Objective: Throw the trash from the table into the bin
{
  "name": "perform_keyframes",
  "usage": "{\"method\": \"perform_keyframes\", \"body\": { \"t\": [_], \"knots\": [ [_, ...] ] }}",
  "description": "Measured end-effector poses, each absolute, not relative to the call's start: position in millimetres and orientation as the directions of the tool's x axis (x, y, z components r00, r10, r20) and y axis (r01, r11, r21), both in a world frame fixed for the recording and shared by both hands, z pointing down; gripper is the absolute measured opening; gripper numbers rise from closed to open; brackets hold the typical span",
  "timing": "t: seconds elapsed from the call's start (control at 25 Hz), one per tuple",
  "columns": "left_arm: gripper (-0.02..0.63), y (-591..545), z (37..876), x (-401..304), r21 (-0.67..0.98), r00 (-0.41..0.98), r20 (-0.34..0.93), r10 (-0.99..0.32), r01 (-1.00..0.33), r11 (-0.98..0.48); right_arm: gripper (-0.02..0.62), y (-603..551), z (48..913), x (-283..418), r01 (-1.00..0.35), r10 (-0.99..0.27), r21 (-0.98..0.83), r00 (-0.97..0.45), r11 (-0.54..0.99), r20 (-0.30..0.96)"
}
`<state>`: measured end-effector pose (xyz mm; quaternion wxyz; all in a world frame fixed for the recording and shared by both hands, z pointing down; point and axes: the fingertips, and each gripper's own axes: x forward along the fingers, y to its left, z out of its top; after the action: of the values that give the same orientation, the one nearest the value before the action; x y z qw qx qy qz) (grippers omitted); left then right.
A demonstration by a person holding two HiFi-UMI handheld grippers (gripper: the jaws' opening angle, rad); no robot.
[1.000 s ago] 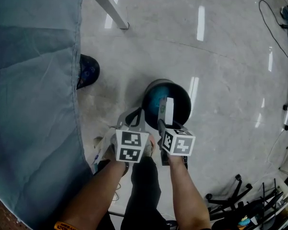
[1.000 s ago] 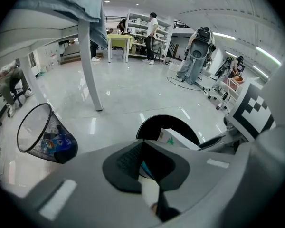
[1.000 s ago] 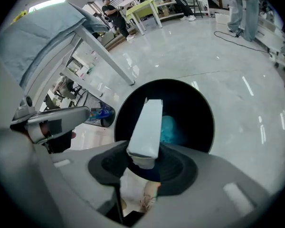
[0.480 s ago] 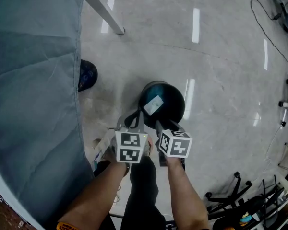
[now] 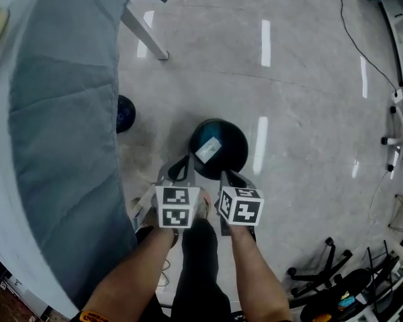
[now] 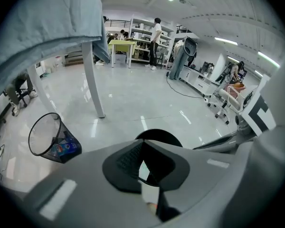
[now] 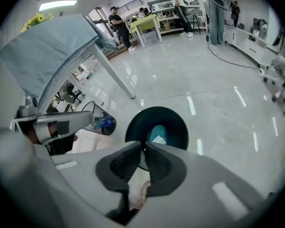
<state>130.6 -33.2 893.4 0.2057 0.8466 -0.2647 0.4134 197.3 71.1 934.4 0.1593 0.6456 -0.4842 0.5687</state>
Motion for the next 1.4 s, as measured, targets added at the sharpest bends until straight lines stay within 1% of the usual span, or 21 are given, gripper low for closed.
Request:
{"method": "perform_keyframes", "body": {
  "t": [0.08,0.12,0.56,0.92,1.2,1.4],
  "knots": [
    [0.008,-32.9,883.5,130.0,0.129,0.517,0.809,-0.280,-0.621,-0.773,0.003,72.1,922.4,199.2,-0.809,-0.449,-0.336,-0.100,-0.483,0.888],
    [0.008,-32.2,878.7,130.0,0.131,0.518,0.808,-0.279,-0.620,-0.773,0.000,72.6,916.7,199.2,-0.809,-0.452,-0.334,-0.096,-0.484,0.887],
    [0.008,-23.7,835.7,133.7,0.150,0.538,0.797,-0.273,-0.615,-0.775,-0.002,74.1,868.7,199.5,-0.818,-0.469,-0.321,-0.072,-0.477,0.880],
    [0.008,-26.2,798.8,134.8,0.162,0.559,0.777,-0.290,-0.624,-0.765,-0.002,66.3,828.4,202.7,-0.821,-0.508,-0.327,-0.053,-0.468,0.860],
    [0.008,-27.2,766.9,131.1,0.174,0.570,0.763,-0.304,-0.635,-0.753,-0.001,61.2,782.3,206.5,-0.819,-0.553,-0.337,-0.029,-0.465,0.833],
    [0.008,-16.9,743.8,128.7,0.191,0.581,0.757,-0.299,-0.634,-0.749,-0.001,69.7,754.3,205.3,-0.823,-0.563,-0.333,-0.019,-0.460,0.826]
  ]
}}
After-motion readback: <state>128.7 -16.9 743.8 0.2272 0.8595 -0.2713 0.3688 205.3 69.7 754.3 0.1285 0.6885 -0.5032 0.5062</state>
